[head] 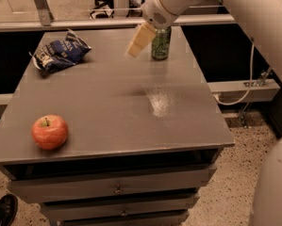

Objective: Move blue chip bag near apple

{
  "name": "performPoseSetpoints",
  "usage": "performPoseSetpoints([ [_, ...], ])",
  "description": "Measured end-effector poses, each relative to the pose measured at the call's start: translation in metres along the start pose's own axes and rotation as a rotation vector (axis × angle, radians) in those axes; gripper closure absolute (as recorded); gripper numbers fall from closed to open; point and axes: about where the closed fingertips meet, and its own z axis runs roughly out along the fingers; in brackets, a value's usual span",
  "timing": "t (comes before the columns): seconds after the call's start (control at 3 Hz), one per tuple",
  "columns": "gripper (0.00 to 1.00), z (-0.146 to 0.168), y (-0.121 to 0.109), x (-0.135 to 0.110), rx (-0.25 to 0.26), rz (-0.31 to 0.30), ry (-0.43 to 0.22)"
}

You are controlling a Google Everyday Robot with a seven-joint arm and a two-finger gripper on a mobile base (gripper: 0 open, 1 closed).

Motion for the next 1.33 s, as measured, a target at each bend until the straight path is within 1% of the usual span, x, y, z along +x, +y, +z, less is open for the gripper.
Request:
performPoseSetpoints([
  [0.33,0.00,0.070,-0.015,-0.032,0.004,0.040,-0.053],
  [0.67,0.00,0.116,-0.021,-0.049,0.021,0.098,-0.073],
  [1.0,0.00,0.171,-0.017,-0.081,-0.030,0.177,-0.144],
  [1.33,0.03,0.202,-0.007,-0.107,-0.101,0.219,-0.203],
])
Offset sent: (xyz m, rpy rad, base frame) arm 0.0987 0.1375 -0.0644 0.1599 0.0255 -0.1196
